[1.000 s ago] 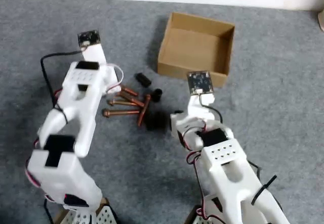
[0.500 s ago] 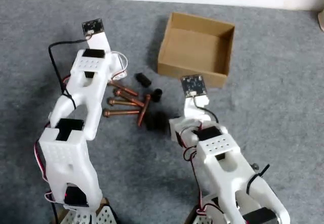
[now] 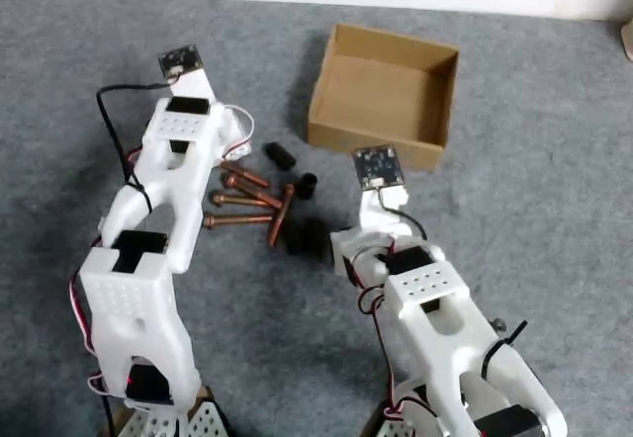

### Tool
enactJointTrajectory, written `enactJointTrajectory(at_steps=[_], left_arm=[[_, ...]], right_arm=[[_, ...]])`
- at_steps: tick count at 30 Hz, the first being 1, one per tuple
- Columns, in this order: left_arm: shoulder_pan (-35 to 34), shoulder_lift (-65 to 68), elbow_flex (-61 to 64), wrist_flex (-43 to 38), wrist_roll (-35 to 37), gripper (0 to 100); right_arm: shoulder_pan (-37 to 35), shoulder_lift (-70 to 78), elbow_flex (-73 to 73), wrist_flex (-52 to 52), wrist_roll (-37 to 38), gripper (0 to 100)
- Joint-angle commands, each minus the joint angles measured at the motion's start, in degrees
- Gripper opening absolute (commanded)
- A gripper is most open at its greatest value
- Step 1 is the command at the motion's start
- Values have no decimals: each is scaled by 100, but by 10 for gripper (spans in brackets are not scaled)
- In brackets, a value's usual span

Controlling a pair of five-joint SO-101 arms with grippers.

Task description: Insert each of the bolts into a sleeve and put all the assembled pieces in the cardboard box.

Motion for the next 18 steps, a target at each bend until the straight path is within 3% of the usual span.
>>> enactJointTrajectory(at_steps=[1,18], left_arm=[[136,409,-444,53,44,188],[92,1253,-2246,1732,26,185]], right_arm=[[75,13,-66,-145,97,3],[75,13,-66,-145,97,3]])
